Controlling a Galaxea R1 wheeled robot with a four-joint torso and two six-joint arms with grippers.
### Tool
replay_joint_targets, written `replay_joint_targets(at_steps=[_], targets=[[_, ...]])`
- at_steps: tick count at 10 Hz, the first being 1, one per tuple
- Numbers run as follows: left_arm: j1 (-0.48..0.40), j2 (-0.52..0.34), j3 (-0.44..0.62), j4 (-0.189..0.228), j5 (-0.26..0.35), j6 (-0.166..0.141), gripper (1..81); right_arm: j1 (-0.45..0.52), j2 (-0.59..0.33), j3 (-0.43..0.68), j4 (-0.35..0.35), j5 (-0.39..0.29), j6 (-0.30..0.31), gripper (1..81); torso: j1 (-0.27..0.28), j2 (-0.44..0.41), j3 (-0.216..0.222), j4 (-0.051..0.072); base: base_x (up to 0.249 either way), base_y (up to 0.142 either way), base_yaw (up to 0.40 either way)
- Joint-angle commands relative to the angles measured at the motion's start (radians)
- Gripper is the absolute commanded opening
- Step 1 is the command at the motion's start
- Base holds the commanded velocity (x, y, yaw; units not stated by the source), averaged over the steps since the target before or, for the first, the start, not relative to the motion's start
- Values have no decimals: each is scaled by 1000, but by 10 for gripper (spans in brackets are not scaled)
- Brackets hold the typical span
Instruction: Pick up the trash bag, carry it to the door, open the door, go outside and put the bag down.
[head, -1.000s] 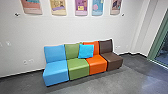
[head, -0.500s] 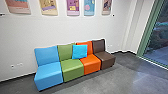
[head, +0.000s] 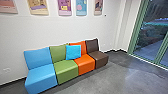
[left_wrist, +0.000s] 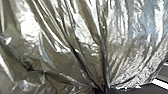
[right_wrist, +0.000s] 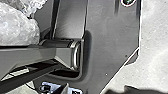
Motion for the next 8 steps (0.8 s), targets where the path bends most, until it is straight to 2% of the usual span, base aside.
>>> replay_joint_targets(at_steps=[1,3,5,8], targets=[[-47,-5,2,4,74,11,10,38,6,-6,-5,-68,2,811,0,0,0,0,0,0,-210],[-34,-11,4,1,67,19,10,23,3,5,-3,-51,2,811,0,0,0,0,0,0,-211],[-21,-14,8,1,12,36,10,15,-10,37,-8,-50,-5,811,0,0,0,0,0,0,-211],[0,-20,20,14,-17,46,10,14,-51,122,-8,-50,-7,811,0,0,0,0,0,0,-210]])
